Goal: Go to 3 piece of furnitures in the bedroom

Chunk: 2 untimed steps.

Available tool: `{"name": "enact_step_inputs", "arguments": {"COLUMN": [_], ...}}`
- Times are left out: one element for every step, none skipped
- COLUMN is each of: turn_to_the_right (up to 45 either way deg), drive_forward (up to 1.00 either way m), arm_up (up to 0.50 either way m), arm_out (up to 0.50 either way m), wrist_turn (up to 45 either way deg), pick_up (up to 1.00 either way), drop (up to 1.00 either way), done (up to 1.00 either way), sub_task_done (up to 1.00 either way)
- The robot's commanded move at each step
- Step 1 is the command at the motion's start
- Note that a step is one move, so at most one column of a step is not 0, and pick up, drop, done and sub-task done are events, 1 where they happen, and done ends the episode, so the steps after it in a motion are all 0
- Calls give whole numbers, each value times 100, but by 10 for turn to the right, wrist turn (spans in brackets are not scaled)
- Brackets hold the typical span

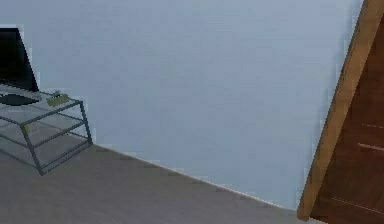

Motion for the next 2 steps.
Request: {"name": "enact_step_inputs", "arguments": {"turn_to_the_right": [0, 450], "drive_forward": [25, 0], "arm_up": [0, 0], "arm_out": [0, 0], "wrist_turn": [0, 0], "pick_up": [0, 0], "drop": [0, 0], "done": [0, 0], "sub_task_done": [0, 0]}}
